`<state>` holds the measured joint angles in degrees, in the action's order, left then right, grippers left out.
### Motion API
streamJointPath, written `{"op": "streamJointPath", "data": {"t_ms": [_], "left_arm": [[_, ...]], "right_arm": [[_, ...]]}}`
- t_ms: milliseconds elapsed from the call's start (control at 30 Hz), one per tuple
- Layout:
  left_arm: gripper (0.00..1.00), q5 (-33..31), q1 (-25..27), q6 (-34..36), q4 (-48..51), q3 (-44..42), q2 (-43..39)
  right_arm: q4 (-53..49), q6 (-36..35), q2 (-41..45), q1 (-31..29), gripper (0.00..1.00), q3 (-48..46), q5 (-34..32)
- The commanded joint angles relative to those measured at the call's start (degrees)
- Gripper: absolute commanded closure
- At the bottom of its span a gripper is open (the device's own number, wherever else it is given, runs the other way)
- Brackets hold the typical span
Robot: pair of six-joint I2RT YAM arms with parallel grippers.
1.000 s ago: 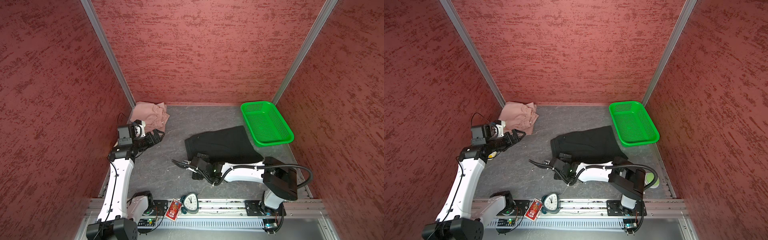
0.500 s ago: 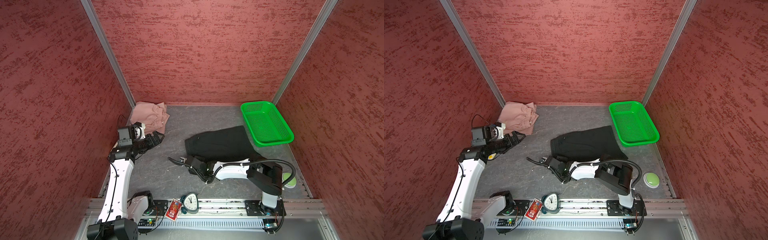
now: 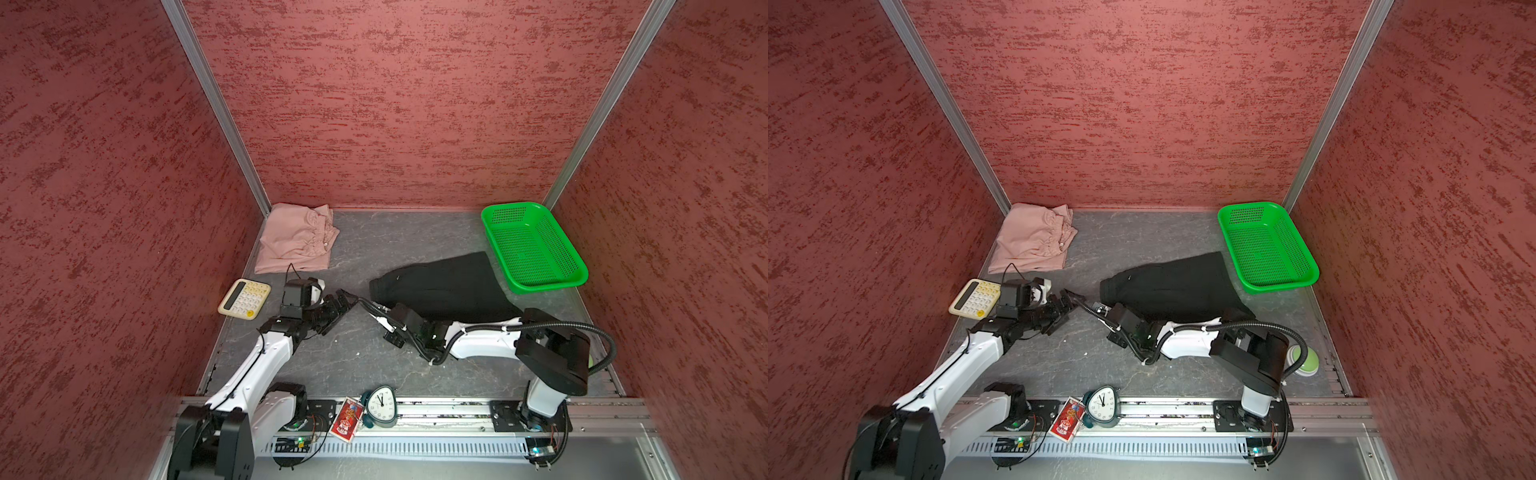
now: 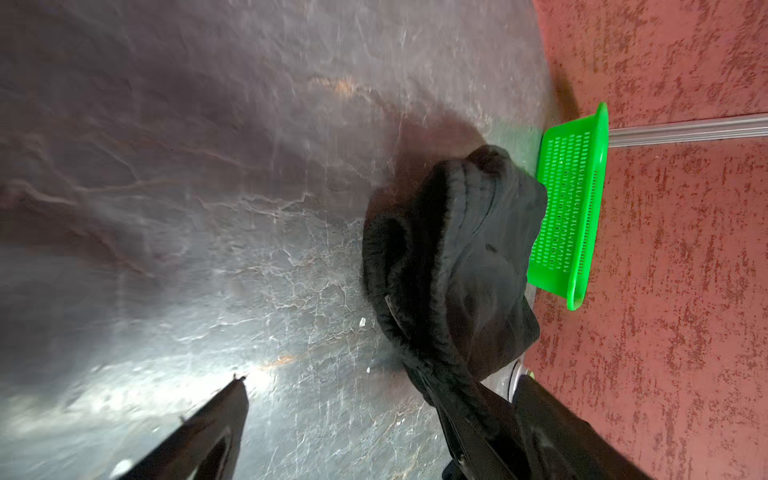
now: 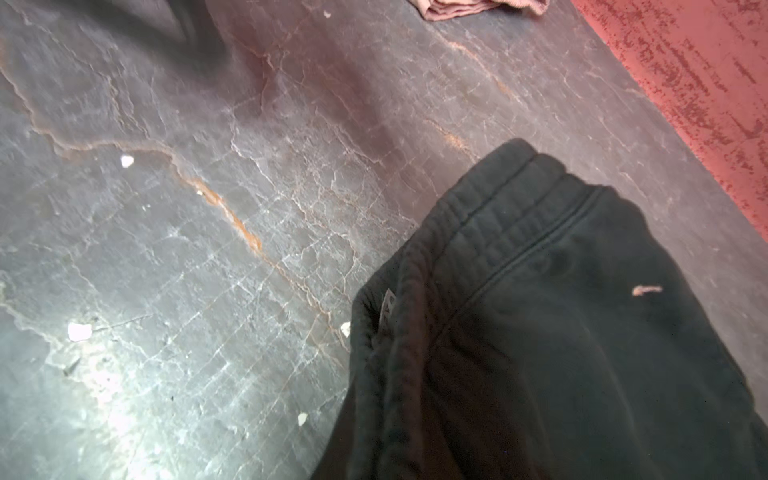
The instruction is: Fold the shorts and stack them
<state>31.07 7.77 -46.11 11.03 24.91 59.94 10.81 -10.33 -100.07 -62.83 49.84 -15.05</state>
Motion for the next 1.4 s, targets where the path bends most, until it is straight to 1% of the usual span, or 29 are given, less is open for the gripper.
{"op": "streamJointPath", "data": {"t_ms": [0,67,133,267,300,433,600,867,933,1100,1167,1267,1300,1367], "left_arm": [[0.01,-1.4,3.7,-10.7,-20.3,-2.4,4.6],[0.01,-3.1,6.6,-11.3,-22.1,-2.3,7.3],[0.01,-4.3,8.8,-12.8,-26.2,-2.9,9.1],[0.01,-2.6,10.5,-17.6,-36.8,-4.2,13.7],[0.01,-1.9,10.6,-18.6,-37.9,-4.1,14.8],[0.01,-0.7,11.5,-20.6,-36.2,-3.5,17.8],[0.01,-3.1,13.9,-19.9,-32.3,-2.7,17.5],[0.01,-3.3,14.7,-19.9,-35.1,-2.1,21.0],[0.01,-3.3,14.8,-19.1,-36.7,-1.8,22.1],[0.01,-3.0,15.2,-14.2,-34.6,1.3,23.8],[0.00,-2.5,15.3,-14.0,-35.0,1.7,24.1],[0.07,-2.2,15.4,-14.2,-35.6,1.7,24.1],[0.11,-2.1,15.5,-14.2,-35.6,1.6,23.9],[0.25,-2.2,15.4,-13.9,-34.6,1.6,23.6]], "right_arm": [[5.9,3.3,2.1,0.6,1.00,-1.3,3.6],[6.5,4.0,2.2,0.9,1.00,-1.6,4.1],[6.9,4.4,2.2,1.0,1.00,-1.8,4.4],[7.8,4.5,1.8,1.0,1.00,-2.0,4.9],[7.9,4.5,1.8,1.0,1.00,-2.0,5.0],[8.8,4.3,2.1,1.2,1.00,-2.0,5.1],[10.2,4.1,2.7,1.3,1.00,-2.6,4.9],[12.2,4.1,3.2,1.3,1.00,-2.8,5.0],[12.2,4.2,3.6,1.3,1.00,-2.8,5.8],[10.6,5.3,5.3,1.2,1.00,-2.5,7.3],[11.0,6.0,6.1,1.2,1.00,-2.9,8.2],[10.9,6.2,5.7,1.0,1.00,-2.7,8.5],[10.9,6.1,5.4,1.0,1.00,-2.6,8.3],[10.7,5.8,4.8,0.8,0.98,-2.3,8.2]]}}
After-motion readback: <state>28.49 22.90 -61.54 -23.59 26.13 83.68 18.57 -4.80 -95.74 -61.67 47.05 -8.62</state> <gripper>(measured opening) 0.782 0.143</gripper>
